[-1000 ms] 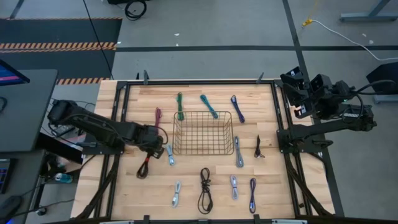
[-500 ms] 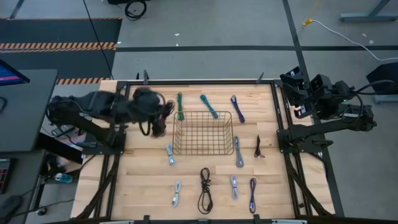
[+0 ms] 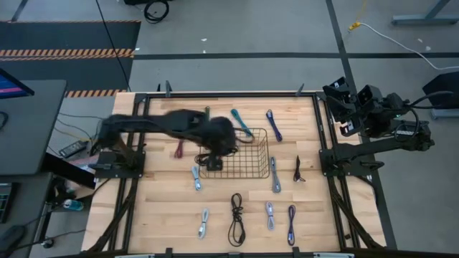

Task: Pick and place USB-C Cables
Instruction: Put the top left black USB cable into the gold wire basket

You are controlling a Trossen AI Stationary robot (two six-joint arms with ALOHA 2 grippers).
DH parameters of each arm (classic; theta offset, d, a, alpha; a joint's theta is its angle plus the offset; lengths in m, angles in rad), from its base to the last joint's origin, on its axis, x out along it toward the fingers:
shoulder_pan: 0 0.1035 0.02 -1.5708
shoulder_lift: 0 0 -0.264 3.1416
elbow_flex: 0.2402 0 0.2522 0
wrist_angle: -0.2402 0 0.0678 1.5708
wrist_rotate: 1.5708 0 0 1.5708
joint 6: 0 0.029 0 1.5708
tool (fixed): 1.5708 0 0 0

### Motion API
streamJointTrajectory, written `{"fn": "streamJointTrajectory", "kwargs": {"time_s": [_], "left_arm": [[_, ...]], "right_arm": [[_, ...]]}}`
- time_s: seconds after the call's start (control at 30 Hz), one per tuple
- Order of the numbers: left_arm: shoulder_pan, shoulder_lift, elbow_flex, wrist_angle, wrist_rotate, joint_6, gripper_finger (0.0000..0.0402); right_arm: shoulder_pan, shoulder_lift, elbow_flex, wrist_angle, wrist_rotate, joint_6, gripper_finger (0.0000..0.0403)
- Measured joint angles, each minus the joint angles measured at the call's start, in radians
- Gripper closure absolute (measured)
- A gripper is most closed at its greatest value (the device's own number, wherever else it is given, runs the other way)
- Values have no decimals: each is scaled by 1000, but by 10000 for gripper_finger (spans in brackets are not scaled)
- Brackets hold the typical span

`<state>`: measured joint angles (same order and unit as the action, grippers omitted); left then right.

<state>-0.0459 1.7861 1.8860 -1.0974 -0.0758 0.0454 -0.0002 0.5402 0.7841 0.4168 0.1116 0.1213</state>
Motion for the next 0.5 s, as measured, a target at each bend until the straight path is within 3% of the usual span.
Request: {"fn": "streamJointTrajectory", "kwargs": {"time_s": [0.23,0.5], "left_arm": [[23,153,-1,38,7,71,383],[20,191,-1,145,83,109,383]], "right_arm": [[0,0,0,-26,-4,15,225],[0,0,0,-30,-4,15,225]]}}
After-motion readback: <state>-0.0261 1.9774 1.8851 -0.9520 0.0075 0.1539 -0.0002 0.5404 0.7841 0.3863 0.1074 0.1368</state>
